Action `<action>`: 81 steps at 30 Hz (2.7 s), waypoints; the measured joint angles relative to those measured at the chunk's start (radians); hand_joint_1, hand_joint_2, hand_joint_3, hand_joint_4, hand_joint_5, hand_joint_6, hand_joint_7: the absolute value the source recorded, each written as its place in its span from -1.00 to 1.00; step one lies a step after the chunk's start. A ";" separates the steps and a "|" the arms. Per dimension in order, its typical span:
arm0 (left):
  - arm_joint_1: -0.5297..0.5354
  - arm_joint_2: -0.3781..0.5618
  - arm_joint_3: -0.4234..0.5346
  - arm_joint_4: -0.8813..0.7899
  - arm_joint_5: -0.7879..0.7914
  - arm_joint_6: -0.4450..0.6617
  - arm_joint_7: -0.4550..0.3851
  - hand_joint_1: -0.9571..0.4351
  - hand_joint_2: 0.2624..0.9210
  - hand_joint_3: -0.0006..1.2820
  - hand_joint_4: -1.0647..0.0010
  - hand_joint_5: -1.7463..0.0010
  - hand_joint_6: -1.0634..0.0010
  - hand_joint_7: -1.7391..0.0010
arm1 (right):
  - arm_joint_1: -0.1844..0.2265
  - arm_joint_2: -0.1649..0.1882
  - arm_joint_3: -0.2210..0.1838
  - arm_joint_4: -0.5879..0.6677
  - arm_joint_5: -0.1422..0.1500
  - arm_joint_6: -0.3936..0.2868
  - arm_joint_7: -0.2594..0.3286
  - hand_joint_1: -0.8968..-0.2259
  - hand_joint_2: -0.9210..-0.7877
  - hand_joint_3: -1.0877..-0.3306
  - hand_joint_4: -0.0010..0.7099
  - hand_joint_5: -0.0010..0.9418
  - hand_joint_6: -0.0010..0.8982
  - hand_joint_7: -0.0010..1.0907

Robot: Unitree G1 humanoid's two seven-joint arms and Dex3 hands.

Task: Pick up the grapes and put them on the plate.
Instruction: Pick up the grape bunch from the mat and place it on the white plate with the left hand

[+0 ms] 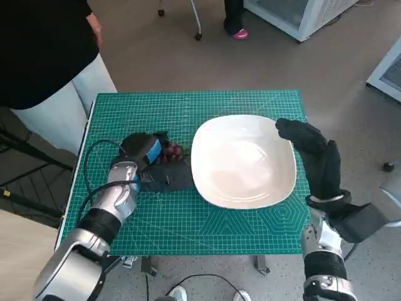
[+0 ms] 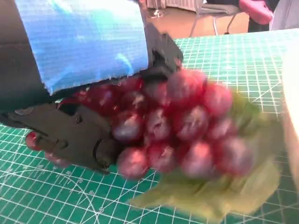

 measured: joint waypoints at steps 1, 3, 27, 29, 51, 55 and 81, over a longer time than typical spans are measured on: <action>0.011 0.005 0.003 -0.028 0.000 0.012 -0.014 0.38 1.00 -0.73 0.00 -0.56 -0.04 -0.39 | 0.000 0.000 0.000 0.000 0.000 0.000 0.000 0.36 -1.00 0.23 0.41 -1.00 0.00 -0.72; 0.036 0.017 0.011 -0.093 0.000 0.040 -0.045 0.38 1.00 -0.73 -0.01 -0.59 -0.04 -0.35 | 0.000 0.000 0.000 0.000 -0.001 -0.001 0.000 0.36 -1.00 0.22 0.41 -1.00 0.00 -0.72; 0.266 0.129 0.175 -0.905 0.083 0.243 -0.168 0.38 1.00 -0.84 -0.23 -0.49 -0.13 -0.25 | -0.006 0.001 0.000 0.002 -0.004 -0.001 0.000 0.37 -1.00 0.22 0.40 -1.00 -0.01 -0.72; 0.274 0.130 0.186 -0.939 0.093 0.243 -0.164 0.38 1.00 -0.84 -0.22 -0.42 -0.12 -0.33 | -0.006 0.002 0.000 0.002 -0.004 -0.001 0.000 0.37 -1.00 0.22 0.40 -1.00 -0.01 -0.72; 0.303 0.109 0.191 -0.962 0.131 0.221 -0.158 0.38 1.00 -0.82 -0.18 -0.53 -0.12 -0.23 | -0.006 0.002 0.000 0.006 -0.005 -0.005 -0.007 0.38 -1.00 0.22 0.41 -1.00 -0.01 -0.71; 0.281 0.089 0.167 -0.932 0.135 0.221 -0.186 0.38 1.00 -0.83 -0.22 -0.51 -0.11 -0.23 | -0.007 0.002 -0.001 0.006 -0.005 -0.005 -0.008 0.39 -1.00 0.22 0.41 -1.00 -0.01 -0.71; -0.102 -0.136 -0.025 -0.455 0.155 0.055 -0.220 0.38 1.00 -0.78 -0.15 -0.54 -0.04 -0.31 | -0.001 -0.002 -0.006 -0.022 0.016 0.012 -0.004 0.40 -1.00 0.30 0.43 -0.99 0.03 -0.71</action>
